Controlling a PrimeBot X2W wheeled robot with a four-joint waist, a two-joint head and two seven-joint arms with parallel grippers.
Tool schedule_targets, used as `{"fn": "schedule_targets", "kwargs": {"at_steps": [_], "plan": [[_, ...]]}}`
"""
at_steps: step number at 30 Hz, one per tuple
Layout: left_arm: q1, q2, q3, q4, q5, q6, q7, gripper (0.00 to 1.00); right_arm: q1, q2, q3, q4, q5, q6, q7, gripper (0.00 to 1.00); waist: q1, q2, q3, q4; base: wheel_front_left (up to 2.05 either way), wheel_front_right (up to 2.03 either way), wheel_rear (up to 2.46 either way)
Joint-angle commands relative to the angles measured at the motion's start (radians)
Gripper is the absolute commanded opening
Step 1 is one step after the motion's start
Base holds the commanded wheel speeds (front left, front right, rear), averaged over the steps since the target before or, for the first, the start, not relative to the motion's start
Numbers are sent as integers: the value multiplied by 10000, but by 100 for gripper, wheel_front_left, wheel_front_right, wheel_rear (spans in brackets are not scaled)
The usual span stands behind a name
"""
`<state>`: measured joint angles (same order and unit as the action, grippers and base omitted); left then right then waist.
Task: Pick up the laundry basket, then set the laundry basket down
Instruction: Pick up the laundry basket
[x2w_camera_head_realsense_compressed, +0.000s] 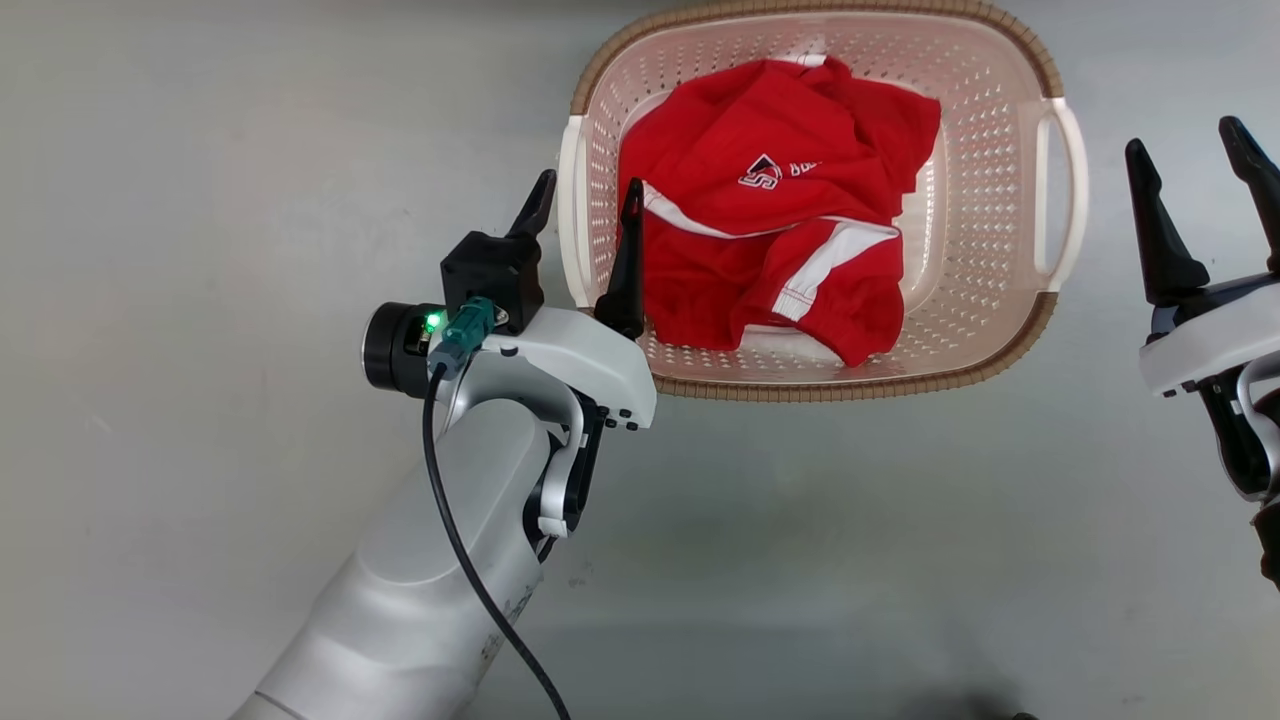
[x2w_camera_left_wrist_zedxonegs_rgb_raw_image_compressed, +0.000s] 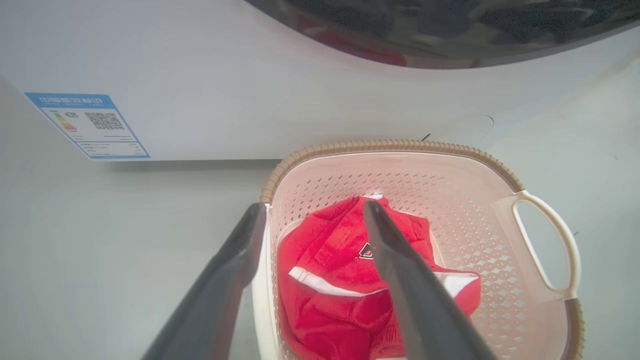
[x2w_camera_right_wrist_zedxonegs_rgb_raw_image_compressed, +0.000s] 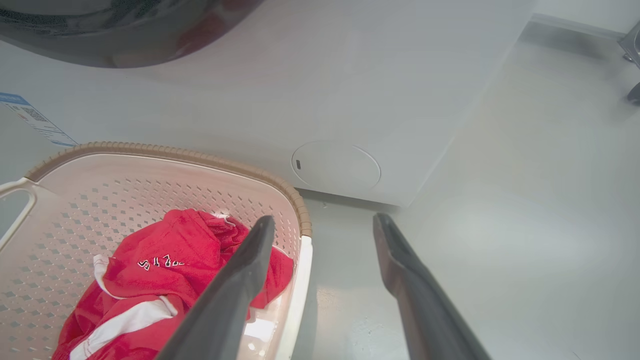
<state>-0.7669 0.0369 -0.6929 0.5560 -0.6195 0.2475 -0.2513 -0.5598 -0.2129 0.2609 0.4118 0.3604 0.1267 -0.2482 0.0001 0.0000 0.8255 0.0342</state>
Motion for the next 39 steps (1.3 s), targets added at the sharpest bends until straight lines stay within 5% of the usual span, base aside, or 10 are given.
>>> {"fn": "schedule_targets", "kwargs": {"at_steps": [1,39], "plan": [[-56,133,170,-143,-87,88,-105,100,129,-175,179,-105,99,40,-136,100,0,0,192,18,0,0,0],[-1299,133,-79,420,-306,497,-105,100,-436,-565,905,-188,260,40,-136,100,-1,0,2069,268,0,0,0]]}}
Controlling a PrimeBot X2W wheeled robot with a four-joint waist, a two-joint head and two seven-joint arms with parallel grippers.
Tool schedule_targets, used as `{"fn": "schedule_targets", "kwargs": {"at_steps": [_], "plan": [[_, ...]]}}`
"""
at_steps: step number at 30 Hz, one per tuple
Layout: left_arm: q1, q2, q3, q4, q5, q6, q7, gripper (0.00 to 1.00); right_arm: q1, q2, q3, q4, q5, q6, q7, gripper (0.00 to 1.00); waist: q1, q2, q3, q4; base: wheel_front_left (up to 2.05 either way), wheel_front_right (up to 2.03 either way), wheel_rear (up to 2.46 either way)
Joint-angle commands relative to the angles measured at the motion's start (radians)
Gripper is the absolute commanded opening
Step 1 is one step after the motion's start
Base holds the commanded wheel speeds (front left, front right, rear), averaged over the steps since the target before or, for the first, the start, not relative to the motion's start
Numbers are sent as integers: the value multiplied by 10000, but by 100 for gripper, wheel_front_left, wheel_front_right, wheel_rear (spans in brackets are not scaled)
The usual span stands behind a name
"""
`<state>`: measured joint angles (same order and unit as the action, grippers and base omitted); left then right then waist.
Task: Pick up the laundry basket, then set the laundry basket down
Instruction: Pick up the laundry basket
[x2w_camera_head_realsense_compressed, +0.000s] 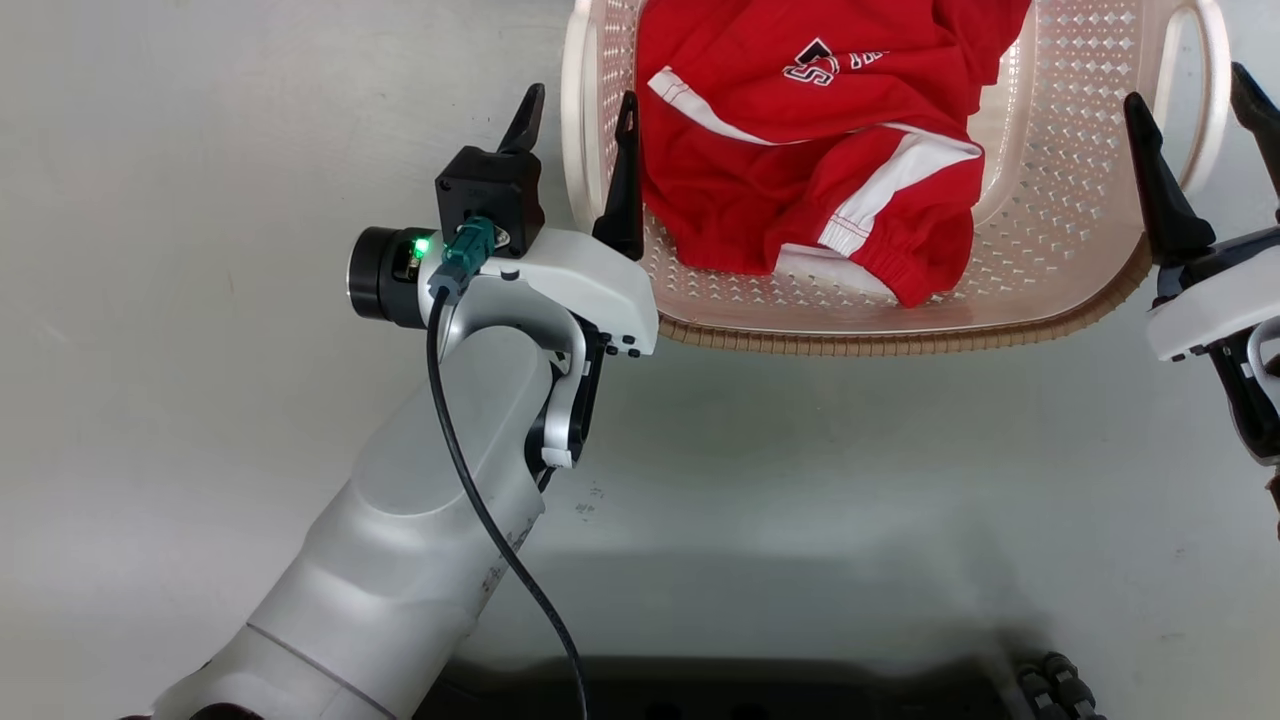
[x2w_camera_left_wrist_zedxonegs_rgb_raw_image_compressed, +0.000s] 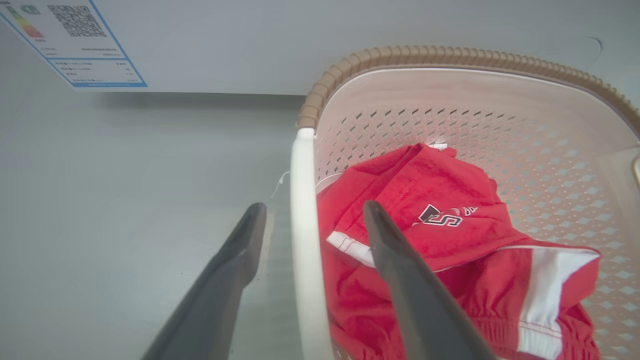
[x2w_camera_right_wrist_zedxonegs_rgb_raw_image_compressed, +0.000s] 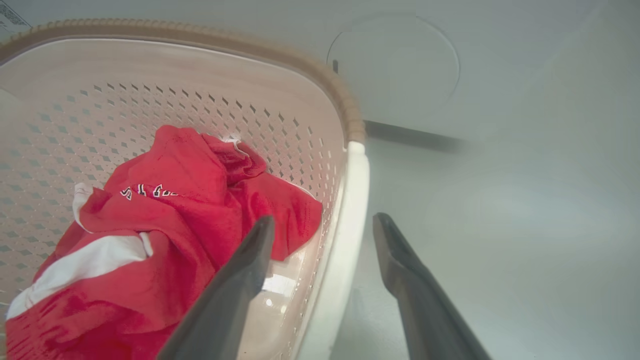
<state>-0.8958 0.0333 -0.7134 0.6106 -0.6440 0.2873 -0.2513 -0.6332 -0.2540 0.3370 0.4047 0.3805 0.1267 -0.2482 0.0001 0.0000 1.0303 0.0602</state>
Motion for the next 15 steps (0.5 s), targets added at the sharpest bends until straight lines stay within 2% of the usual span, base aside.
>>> {"fn": "schedule_targets", "kwargs": {"at_steps": [1,15], "plan": [[-27,169,100,-132,-69,98,-105,100,283,-151,166,-107,71,40,-136,100,-1,0,49,11,0,0,0],[-434,169,-512,520,-404,78,-105,100,-32,-62,425,416,229,40,-136,100,-1,0,116,-34,0,0,0]]}}
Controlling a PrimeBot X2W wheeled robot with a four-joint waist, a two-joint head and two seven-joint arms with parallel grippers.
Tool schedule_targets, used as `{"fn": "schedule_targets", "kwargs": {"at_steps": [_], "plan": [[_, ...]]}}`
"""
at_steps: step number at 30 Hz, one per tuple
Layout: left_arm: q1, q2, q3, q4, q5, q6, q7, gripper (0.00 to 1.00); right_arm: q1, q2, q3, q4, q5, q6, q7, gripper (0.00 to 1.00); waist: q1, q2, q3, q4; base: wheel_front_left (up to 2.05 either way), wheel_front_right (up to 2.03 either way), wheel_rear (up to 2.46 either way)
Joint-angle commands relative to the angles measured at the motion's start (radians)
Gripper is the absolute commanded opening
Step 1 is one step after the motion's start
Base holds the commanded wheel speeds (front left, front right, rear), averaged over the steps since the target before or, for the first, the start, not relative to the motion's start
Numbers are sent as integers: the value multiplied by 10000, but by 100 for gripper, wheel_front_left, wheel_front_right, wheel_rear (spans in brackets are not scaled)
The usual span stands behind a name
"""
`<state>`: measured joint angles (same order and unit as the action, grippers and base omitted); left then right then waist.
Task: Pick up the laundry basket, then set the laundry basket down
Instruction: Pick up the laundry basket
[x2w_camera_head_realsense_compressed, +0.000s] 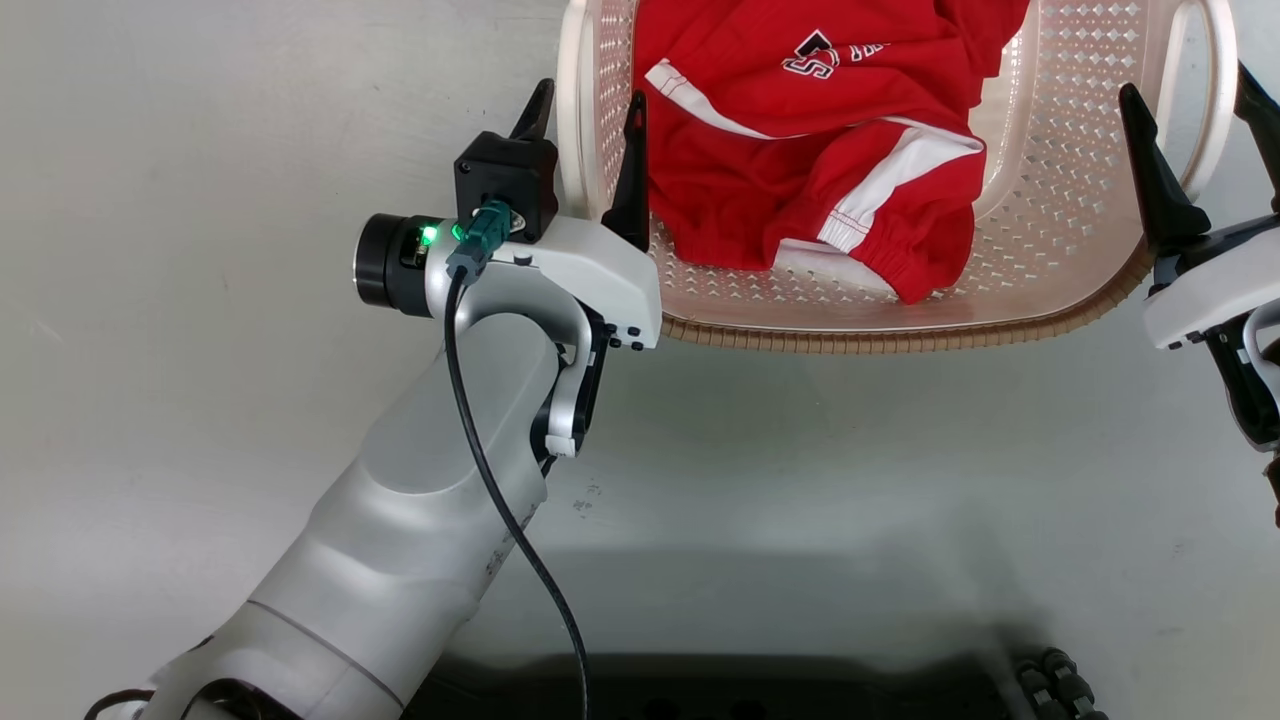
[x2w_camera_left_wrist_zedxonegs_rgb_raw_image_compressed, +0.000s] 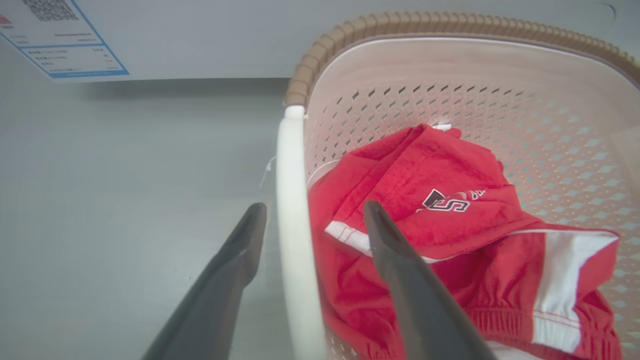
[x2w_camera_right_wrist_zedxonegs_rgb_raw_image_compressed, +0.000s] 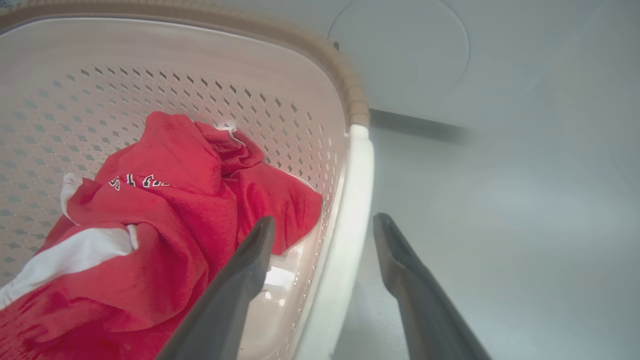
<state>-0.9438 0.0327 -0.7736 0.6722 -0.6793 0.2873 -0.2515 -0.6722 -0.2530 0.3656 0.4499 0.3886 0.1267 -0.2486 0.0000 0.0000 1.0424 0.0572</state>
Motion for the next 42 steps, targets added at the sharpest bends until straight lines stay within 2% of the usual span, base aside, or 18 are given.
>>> {"fn": "schedule_targets", "kwargs": {"at_steps": [1,3,5,7,11,12,13,14,15,33,42], "plan": [[2,175,16,1,-110,72,-103,100,308,-60,150,55,162,40,-132,100,0,0,-12,-9,0,0,0],[-100,175,-137,167,-206,70,-103,100,215,-35,199,246,204,40,-132,97,0,0,-22,-16,0,0,0],[-188,175,-229,264,-312,85,-103,100,117,-16,259,412,247,40,-132,85,0,0,-23,-24,0,0,0],[-254,175,-318,348,-391,112,-103,100,28,2,327,589,304,40,-132,79,0,0,-23,-33,0,0,0],[-401,175,-473,490,-506,164,-103,100,-150,29,433,826,360,40,-132,73,0,0,-3,-57,0,0,0],[-432,175,-506,518,-530,174,-103,100,-173,45,472,906,404,40,-132,61,0,0,-4,-60,0,0,0],[-443,175,-509,525,-594,150,-103,89,-199,64,551,1030,481,40,-132,33,0,0,-7,-66,0,0,0],[-466,175,-481,539,-634,189,-103,1,-234,88,628,1162,594,40,-132,3,0,0,-12,-69,0,0,0],[-480,175,-485,569,-637,204,-103,0,-269,113,715,1302,714,40,-132,0,0,0,-21,-77,0,0,0],[-254,175,-633,1028,-784,62,-103,0,-641,123,2240,2409,1858,40,-132,0,0,0,-663,-227,0,0,0],[-48,175,-588,1847,-832,-208,-103,0,-704,440,3645,3544,2654,40,-132,0,0,0,-1723,-573,0,0,0]]}}
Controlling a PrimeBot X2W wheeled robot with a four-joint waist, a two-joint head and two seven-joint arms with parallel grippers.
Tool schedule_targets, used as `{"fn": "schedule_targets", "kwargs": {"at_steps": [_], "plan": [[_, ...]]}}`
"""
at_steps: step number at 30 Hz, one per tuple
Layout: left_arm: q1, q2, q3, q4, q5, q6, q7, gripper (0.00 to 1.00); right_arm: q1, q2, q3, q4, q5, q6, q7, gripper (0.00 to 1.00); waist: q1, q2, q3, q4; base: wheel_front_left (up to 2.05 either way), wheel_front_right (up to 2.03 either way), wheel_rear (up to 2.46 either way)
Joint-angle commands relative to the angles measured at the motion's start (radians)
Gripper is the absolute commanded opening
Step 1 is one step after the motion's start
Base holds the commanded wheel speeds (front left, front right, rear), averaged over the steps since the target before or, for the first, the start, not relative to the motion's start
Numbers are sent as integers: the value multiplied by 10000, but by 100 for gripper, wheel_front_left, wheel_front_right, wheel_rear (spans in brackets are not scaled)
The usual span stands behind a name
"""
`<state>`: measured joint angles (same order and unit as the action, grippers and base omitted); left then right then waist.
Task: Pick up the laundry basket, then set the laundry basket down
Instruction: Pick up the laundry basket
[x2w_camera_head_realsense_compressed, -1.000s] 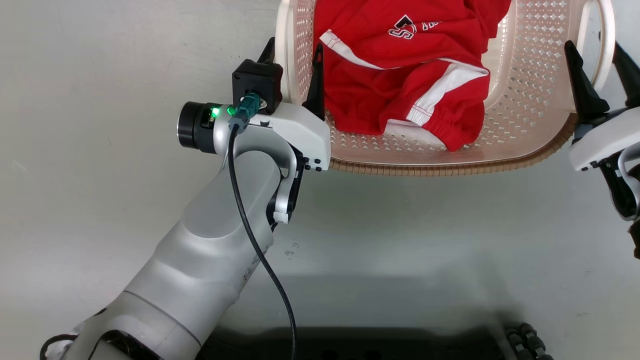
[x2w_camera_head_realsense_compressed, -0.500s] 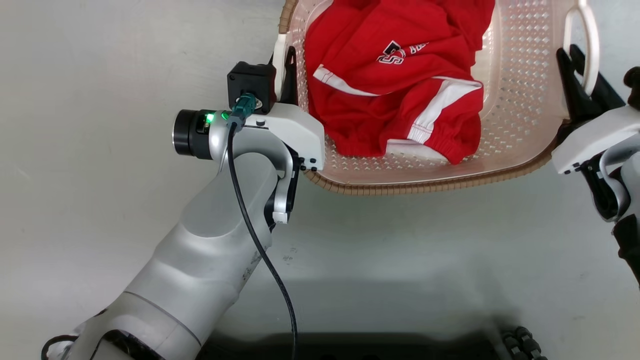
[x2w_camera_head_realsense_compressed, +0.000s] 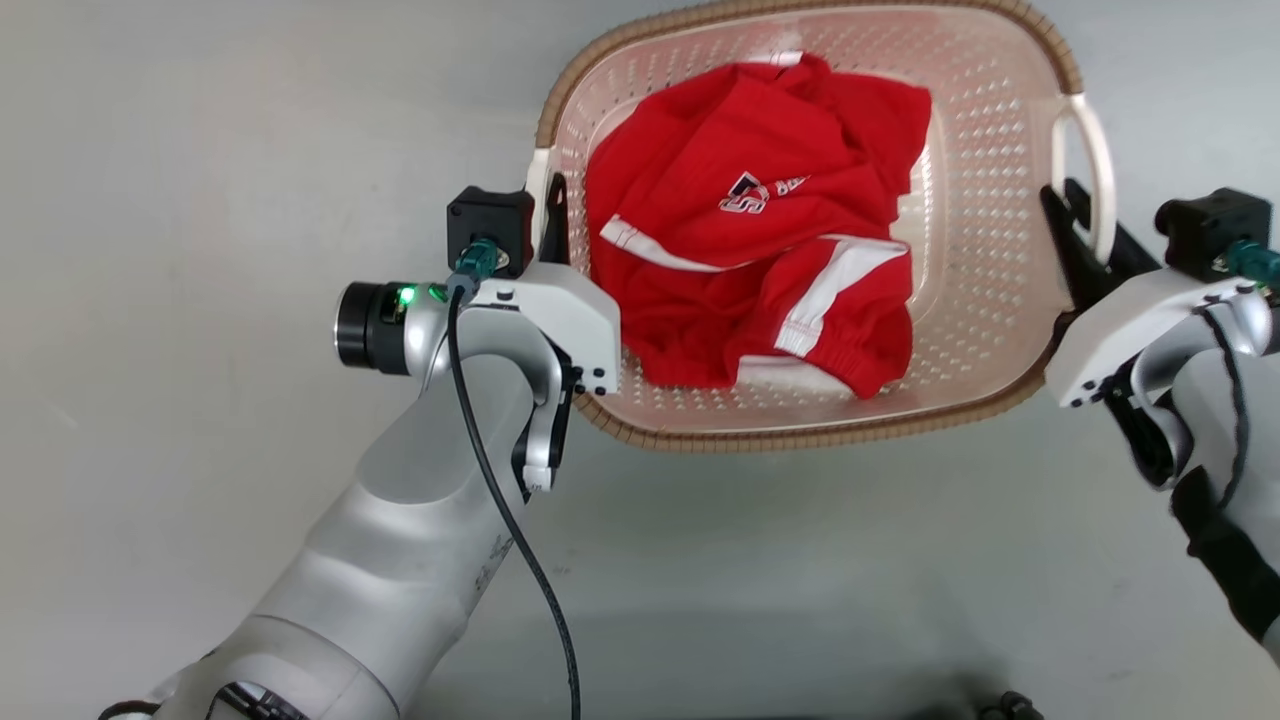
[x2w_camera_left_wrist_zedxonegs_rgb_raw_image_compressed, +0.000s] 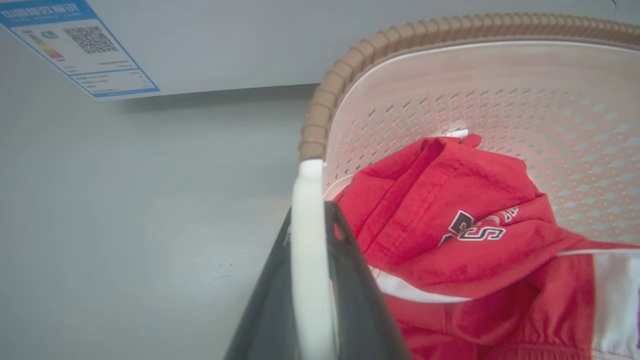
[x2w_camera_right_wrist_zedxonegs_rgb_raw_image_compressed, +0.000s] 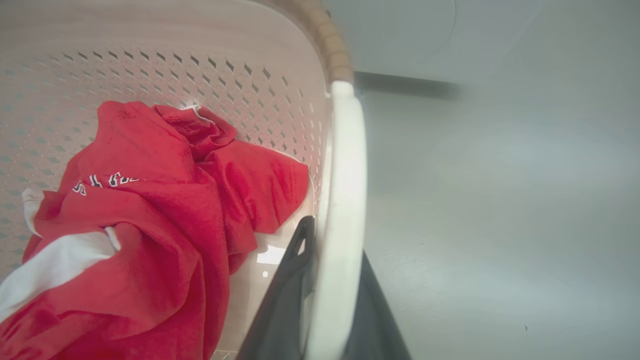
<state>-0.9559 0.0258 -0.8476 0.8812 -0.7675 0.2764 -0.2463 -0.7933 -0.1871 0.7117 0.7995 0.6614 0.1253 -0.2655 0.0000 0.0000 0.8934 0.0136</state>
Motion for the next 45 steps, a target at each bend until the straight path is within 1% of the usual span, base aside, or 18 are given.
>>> {"fn": "schedule_targets", "kwargs": {"at_steps": [1,9,16,21,22,27,34,35,40,45], "plan": [[129,244,172,-120,50,-145,-155,0,502,-152,371,178,56,54,37,0,0,0,-393,-195,0,0,0],[859,244,391,780,192,-568,-155,0,712,359,1985,1084,1423,54,393,0,0,0,-2023,-665,0,0,0],[1799,244,466,1375,49,-1218,-155,0,1262,722,3137,1663,2309,54,887,0,0,0,-3849,-941,0,0,0],[2487,244,331,1927,-194,-1696,-155,0,1799,980,3810,1885,2860,54,1290,0,0,0,-5116,-1068,0,0,0],[2684,244,227,2167,-338,-1866,-155,0,1927,1052,3987,1972,3068,54,1426,0,0,0,-5539,-1105,0,0,0],[3072,244,-98,2650,-681,-2302,-9,0,2123,1186,4425,2111,3516,54,1904,0,0,0,-6464,-1150,0,0,0],[3588,244,-336,3155,-1153,-2804,423,0,2357,1306,4862,2183,4087,54,2435,0,0,0,-7612,-1188,0,0,0],[3588,244,-336,3155,-1153,-2804,423,0,2357,1306,4862,2183,4087,54,2435,0,0,0,-7612,-1188,0,0,0],[3961,244,-502,3388,-1396,-3138,873,0,2593,1347,5059,2286,4414,54,2709,0,0,0,-8331,-1224,0,0,0],[4131,244,-611,3509,-1572,-3325,1138,0,2707,1363,5199,2211,4695,54,3022,0,0,0,-8759,-1275,0,0,0]]}}
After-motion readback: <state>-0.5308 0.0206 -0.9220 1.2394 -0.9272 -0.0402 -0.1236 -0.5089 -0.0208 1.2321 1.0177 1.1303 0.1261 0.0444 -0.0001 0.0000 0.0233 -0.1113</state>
